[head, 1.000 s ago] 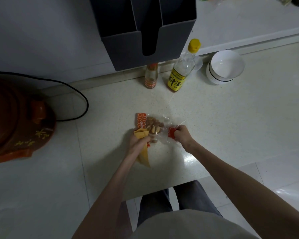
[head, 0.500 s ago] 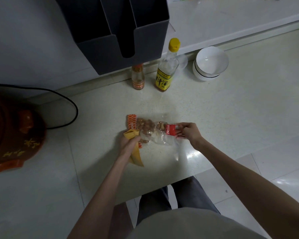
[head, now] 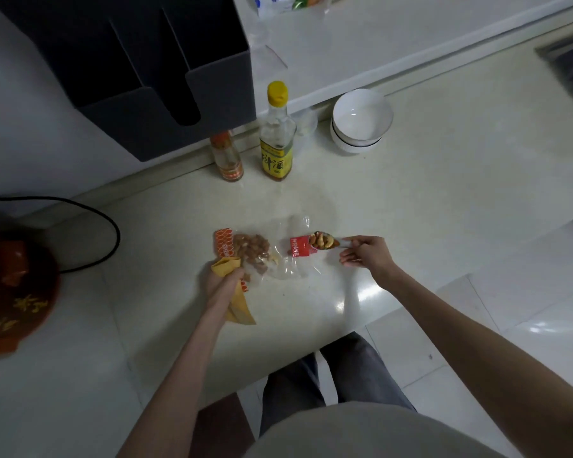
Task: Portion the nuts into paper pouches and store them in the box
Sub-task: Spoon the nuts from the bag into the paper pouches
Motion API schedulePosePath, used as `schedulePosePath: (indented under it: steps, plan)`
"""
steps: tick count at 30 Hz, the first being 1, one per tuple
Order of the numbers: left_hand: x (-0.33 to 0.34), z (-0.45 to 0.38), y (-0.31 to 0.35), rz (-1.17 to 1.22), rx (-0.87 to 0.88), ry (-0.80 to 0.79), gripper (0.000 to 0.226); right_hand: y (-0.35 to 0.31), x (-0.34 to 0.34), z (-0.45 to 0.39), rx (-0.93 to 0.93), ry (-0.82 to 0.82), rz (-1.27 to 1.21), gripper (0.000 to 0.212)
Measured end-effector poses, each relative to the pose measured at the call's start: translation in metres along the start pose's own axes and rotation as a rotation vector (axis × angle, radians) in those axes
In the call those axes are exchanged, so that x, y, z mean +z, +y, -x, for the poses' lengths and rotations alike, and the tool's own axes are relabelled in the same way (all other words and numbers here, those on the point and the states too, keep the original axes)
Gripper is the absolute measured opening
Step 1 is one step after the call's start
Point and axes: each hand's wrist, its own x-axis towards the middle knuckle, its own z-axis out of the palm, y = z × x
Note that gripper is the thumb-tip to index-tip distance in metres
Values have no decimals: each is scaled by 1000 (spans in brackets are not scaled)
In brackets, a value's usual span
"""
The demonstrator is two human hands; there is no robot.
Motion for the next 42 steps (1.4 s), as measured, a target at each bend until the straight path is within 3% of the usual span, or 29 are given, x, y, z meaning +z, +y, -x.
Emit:
schedulePosePath:
  steps: [8,12,15,22,31,42]
  plan:
    - [15,9,6,-114,73,112,20,-11,-36,19,-29,35,-12,32]
    - [17,24,11,-228,260,206,58,-31,-42,41,-75,-11,12,29]
    - [19,38,30,-177,377,73,67,-54,-42,63,-139,-59,61,28]
    - [22,78,97,-223,514,-146,52,-128,-40,124,-291,-197,189,28]
    - [13,117,168,-384,825,-60,65,-203,-35,187,-473,-221,304,24]
    - [6,137,206,-413,1061,6,68,-238,-26,226,-694,-68,594,27]
